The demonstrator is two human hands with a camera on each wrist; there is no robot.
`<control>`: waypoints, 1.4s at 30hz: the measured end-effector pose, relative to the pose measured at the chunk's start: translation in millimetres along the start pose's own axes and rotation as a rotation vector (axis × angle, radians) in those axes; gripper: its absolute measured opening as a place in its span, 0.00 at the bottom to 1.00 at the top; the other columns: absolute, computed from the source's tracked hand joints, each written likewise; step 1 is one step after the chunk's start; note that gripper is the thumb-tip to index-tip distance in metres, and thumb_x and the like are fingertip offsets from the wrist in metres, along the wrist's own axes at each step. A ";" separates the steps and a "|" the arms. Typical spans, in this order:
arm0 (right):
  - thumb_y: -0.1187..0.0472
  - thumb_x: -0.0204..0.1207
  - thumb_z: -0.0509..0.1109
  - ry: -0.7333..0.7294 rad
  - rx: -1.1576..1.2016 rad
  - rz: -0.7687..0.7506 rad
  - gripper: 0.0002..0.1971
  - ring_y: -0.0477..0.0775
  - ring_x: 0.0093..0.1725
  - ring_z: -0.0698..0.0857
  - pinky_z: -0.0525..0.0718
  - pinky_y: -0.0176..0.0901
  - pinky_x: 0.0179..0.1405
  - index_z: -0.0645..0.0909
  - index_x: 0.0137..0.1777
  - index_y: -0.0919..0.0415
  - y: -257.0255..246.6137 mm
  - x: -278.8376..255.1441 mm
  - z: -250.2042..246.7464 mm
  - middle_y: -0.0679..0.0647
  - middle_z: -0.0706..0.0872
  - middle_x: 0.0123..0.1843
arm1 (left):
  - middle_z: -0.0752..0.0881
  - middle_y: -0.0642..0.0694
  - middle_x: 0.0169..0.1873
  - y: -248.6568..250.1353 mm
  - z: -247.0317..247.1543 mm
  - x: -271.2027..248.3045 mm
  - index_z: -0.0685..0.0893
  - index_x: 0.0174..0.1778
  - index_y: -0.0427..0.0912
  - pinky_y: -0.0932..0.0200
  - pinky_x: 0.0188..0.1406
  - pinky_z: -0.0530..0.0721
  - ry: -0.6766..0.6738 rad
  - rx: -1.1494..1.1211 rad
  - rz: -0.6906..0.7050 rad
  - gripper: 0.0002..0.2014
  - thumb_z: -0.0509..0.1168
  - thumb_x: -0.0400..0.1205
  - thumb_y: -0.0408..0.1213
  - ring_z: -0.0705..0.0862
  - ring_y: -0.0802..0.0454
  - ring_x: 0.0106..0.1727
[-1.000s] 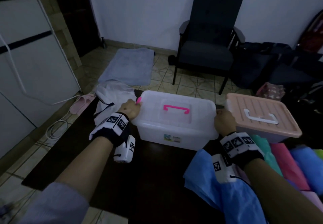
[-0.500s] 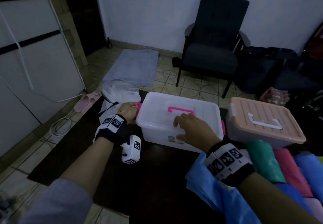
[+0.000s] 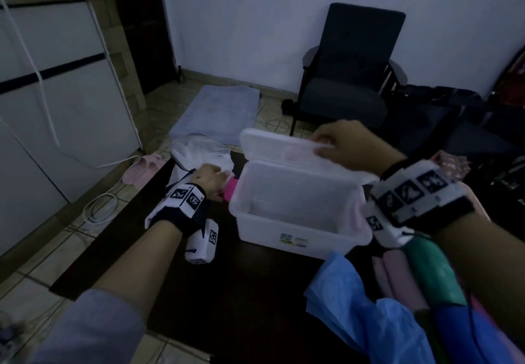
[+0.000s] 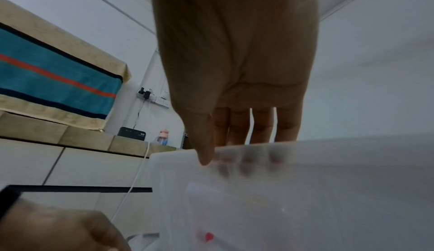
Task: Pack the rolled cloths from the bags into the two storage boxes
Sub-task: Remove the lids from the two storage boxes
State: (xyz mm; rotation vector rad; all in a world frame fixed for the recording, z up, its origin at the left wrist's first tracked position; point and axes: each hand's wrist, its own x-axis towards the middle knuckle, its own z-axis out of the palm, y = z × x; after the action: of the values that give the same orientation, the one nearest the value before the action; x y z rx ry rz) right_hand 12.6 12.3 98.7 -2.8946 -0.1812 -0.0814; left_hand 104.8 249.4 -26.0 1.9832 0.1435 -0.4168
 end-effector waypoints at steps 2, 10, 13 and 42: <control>0.63 0.79 0.66 0.010 -0.042 0.006 0.14 0.57 0.59 0.82 0.73 0.36 0.52 0.83 0.62 0.64 6.5 23.4 -13.2 0.59 0.85 0.60 | 0.80 0.35 0.65 1.4 -14.4 17.0 0.75 0.71 0.35 0.48 0.65 0.79 0.118 0.190 0.117 0.19 0.62 0.83 0.34 0.81 0.37 0.63; 0.63 0.81 0.65 0.045 -0.038 0.012 0.14 0.59 0.62 0.82 0.73 0.37 0.57 0.84 0.62 0.66 34.0 115.8 -20.0 0.60 0.85 0.63 | 0.68 0.34 0.75 -14.8 -47.9 80.8 0.65 0.77 0.36 0.49 0.75 0.65 0.222 0.547 -0.039 0.31 0.67 0.79 0.35 0.68 0.37 0.76; 0.62 0.81 0.65 0.009 -0.039 0.003 0.14 0.59 0.60 0.83 0.74 0.38 0.55 0.84 0.62 0.66 40.0 146.9 -7.2 0.60 0.86 0.61 | 0.64 0.39 0.78 -20.2 -49.9 94.3 0.64 0.80 0.41 0.57 0.73 0.66 0.106 0.537 -0.079 0.32 0.66 0.81 0.42 0.66 0.41 0.77; 0.64 0.85 0.55 -0.520 0.003 0.072 0.21 0.59 0.75 0.71 0.68 0.42 0.70 0.69 0.77 0.59 45.0 206.1 129.8 0.58 0.73 0.76 | 0.79 0.41 0.69 -43.7 -33.6 119.1 0.81 0.68 0.46 0.54 0.70 0.74 -0.002 0.461 0.040 0.22 0.65 0.80 0.50 0.77 0.44 0.69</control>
State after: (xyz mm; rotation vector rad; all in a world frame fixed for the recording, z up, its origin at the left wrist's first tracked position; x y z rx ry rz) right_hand 227.8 24.1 -23.3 -2.8510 -0.1642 0.6848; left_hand 211.1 288.6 -92.4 2.4334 0.0040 -0.4552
